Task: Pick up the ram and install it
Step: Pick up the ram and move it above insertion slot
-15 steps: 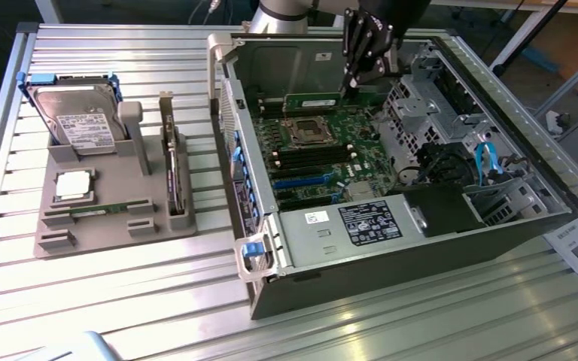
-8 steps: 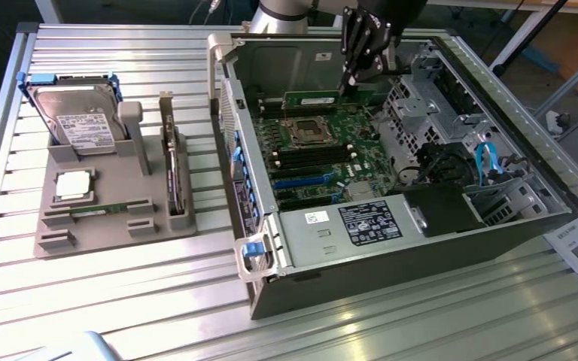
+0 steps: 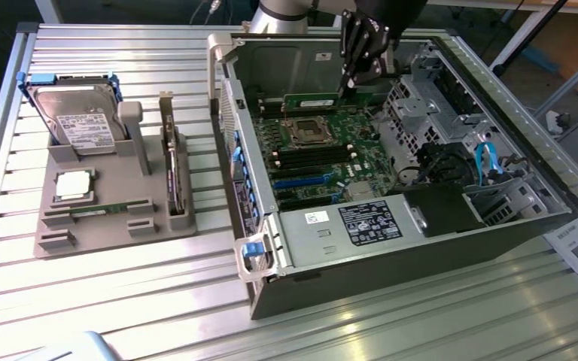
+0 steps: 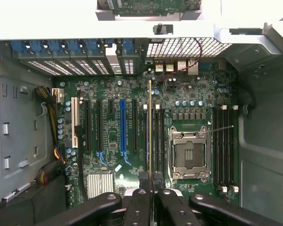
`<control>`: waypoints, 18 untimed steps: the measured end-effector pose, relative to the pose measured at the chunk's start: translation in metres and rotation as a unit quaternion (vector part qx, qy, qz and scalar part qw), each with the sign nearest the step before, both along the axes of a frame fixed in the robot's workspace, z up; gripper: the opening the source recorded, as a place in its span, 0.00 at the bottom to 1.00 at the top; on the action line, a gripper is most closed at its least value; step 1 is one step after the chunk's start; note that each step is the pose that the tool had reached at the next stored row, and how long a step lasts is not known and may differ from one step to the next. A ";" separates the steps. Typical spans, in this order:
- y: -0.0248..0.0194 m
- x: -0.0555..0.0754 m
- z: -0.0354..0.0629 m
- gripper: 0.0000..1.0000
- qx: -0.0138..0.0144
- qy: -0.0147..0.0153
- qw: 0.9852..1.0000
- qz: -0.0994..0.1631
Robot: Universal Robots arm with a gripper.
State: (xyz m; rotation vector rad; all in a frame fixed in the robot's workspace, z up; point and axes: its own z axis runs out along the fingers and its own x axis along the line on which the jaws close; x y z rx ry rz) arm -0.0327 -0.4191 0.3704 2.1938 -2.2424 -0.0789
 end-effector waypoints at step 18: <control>0.0089 0.000 -0.0005 0.12 0.000 0.000 1.000 0.000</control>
